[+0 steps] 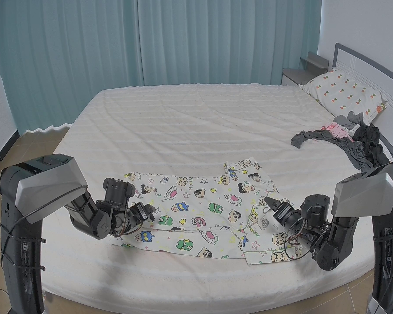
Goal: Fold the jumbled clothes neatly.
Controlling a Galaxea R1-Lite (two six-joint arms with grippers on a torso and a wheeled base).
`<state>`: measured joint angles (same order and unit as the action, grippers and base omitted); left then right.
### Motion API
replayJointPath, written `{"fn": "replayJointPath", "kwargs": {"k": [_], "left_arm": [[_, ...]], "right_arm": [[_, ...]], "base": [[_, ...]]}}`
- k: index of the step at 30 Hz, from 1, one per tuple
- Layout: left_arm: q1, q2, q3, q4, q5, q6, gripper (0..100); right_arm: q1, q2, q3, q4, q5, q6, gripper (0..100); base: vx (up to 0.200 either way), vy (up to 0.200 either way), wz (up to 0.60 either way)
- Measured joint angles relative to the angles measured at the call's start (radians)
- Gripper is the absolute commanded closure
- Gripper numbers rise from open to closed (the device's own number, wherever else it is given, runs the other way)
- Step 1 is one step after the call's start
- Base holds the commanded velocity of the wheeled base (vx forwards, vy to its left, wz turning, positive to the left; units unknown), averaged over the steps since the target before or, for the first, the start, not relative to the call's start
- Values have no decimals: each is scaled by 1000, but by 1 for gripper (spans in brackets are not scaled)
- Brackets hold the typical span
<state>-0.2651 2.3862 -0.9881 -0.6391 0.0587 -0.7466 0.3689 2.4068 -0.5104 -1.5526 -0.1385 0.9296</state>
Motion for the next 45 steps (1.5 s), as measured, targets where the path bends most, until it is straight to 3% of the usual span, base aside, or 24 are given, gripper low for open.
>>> {"fn": "replayJointPath", "kwargs": {"k": [9,15,19,24,30,33,38,45], "left_arm": [[52,57,-160,6,39,-135,0],[115,69,-182,16,12,-128,0],[149,58,-147,19,-95,9,0],[200,23,-73,20,-300,249,0],[252,-14,-9,41,-423,503,0],[264,-28,12,118,-485,595,0],[279,-40,32,198,-532,694,0],[280,-44,50,200,-538,709,0]], "right_arm": [[0,3,4,0,-1,0,0],[-1,4,4,0,-1,0,0],[-1,8,5,0,-1,0,0],[-1,13,5,0,0,-1,0],[-1,19,6,0,0,-3,0],[-1,24,6,0,0,-6,0],[0,32,6,0,0,-12,0],[3,37,6,0,1,-13,0]], "base": [[0,0,0],[0,0,0],[0,0,0],[0,0,0],[0,0,0],[0,0,0],[0,0,0],[0,0,0]]}}
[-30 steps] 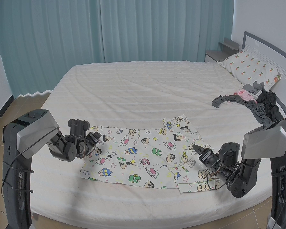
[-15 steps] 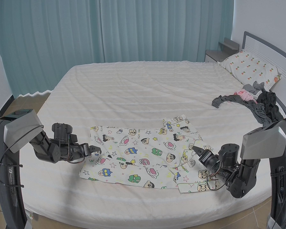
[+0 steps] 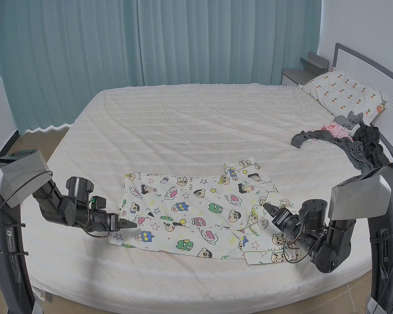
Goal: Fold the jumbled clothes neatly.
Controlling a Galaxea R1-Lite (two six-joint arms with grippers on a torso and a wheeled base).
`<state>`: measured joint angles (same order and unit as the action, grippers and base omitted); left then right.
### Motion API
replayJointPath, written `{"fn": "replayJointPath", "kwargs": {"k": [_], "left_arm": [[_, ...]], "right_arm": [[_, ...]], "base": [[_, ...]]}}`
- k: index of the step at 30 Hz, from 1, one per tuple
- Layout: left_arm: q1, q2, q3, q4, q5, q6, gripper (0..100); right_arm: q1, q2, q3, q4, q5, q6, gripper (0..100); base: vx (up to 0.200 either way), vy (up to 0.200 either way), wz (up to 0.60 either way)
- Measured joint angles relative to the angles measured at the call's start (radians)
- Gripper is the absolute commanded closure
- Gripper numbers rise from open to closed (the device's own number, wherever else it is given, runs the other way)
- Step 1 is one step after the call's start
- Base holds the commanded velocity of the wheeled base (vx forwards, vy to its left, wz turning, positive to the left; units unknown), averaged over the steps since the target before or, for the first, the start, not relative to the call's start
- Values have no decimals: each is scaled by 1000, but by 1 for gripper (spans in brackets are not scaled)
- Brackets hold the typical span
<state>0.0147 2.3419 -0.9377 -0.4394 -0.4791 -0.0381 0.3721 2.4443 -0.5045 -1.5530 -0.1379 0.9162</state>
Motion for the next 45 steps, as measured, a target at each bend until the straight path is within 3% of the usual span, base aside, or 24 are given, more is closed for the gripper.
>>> {"fn": "replayJointPath", "kwargs": {"k": [7,8,28,37,45], "left_arm": [[0,-1,3,0,-1,1,0],[-1,-1,3,0,-1,1,100],[18,-36,54,13,8,-5,100],[25,-76,65,154,11,51,100],[30,-91,66,198,15,60,100]], "right_arm": [[0,1,0,0,0,0,0],[0,1,0,0,0,0,0],[0,3,0,0,0,0,0],[1,3,0,0,0,0,0],[3,11,0,0,0,-19,0]], "base": [[0,0,0],[0,0,0],[0,0,0],[0,0,0],[0,0,0]]}}
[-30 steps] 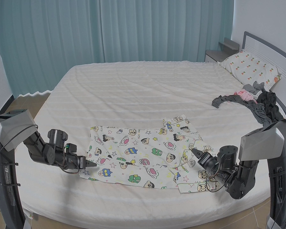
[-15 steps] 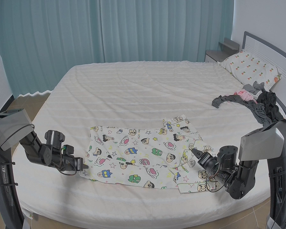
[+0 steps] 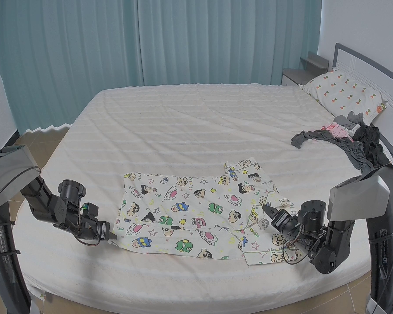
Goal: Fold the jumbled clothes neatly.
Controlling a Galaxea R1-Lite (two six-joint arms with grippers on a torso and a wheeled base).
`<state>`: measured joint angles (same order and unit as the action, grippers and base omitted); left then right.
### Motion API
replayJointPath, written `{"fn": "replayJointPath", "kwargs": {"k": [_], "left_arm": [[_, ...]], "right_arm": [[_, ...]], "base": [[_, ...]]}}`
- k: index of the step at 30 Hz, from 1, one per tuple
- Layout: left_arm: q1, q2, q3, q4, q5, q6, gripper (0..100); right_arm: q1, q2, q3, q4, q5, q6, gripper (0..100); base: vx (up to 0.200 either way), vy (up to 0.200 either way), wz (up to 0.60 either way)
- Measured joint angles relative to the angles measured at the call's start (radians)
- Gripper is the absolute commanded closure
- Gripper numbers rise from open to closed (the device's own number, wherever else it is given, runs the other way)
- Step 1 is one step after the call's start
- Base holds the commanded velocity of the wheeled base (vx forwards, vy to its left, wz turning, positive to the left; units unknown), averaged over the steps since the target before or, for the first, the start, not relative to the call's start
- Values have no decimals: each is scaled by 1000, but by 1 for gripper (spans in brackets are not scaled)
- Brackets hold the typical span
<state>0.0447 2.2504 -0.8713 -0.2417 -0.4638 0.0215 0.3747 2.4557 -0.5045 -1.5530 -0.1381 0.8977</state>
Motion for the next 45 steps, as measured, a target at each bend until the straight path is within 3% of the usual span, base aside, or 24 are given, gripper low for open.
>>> {"fn": "replayJointPath", "kwargs": {"k": [13,14,23,29,33,39,45], "left_arm": [[0,-3,1,13,4,4,100],[0,-3,1,14,9,4,0],[10,-7,14,14,20,-20,0],[61,-39,56,12,-71,-68,0],[113,-83,118,4,-185,-106,0],[154,-137,203,-66,-282,-169,0],[168,-151,262,-159,-295,-182,0]], "right_arm": [[-7,-4,0,0,-2,-33,0],[-9,-5,1,0,-2,-50,0],[-51,-55,63,0,31,-279,0],[-132,-107,103,25,249,-458,0],[-222,-127,138,76,411,-573,0],[-314,-110,139,180,541,-704,0],[-339,-84,109,231,596,-749,0]], "base": [[0,0,0],[0,0,0],[0,0,0],[0,0,0],[0,0,0],[0,0,0],[0,0,0]]}}
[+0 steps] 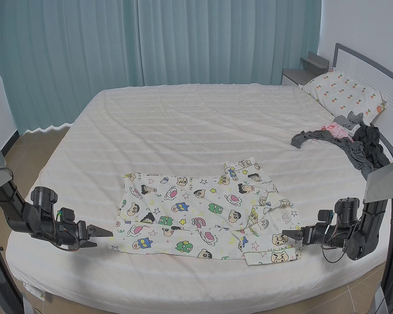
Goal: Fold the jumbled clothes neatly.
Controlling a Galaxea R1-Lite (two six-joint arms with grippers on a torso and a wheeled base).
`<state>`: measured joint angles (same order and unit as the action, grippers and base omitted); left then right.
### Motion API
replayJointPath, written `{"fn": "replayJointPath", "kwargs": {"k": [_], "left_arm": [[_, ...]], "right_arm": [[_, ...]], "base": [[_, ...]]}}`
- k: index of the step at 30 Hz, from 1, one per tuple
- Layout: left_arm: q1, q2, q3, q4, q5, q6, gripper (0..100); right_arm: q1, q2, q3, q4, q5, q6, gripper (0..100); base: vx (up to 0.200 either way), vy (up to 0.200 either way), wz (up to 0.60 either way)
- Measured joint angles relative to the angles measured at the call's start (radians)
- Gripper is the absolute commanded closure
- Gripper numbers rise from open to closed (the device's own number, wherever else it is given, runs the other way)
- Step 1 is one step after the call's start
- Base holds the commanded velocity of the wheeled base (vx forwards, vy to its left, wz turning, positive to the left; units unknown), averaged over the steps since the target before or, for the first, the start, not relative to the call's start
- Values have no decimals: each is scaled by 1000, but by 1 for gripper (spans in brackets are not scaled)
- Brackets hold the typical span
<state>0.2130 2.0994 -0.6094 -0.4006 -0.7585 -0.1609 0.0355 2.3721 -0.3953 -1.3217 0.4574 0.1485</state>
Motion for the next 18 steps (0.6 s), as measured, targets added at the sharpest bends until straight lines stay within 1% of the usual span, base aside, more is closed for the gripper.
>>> {"fn": "replayJointPath", "kwargs": {"k": [2,3,6,7,10,17,18], "left_arm": [[1,1,22,-62,0,0,0],[2,2,35,-99,0,0,0],[1,6,62,-137,0,-1,0],[1,8,68,-141,0,-1,0],[1,13,81,-144,0,-1,0],[0,17,89,-146,0,0,0],[0,17,89,-146,1,0,0]], "right_arm": [[-3,11,-22,29,26,-31,0],[-4,18,-36,50,57,-49,0],[-9,34,-63,87,130,-78,0],[-10,38,-70,93,145,-86,0],[-9,49,-89,102,158,-97,0],[-7,76,-129,110,159,-97,0],[-7,80,-135,111,159,-97,100]], "base": [[0,0,0],[0,0,0],[0,0,0],[0,0,0],[0,0,0],[0,0,0],[0,0,0]]}}
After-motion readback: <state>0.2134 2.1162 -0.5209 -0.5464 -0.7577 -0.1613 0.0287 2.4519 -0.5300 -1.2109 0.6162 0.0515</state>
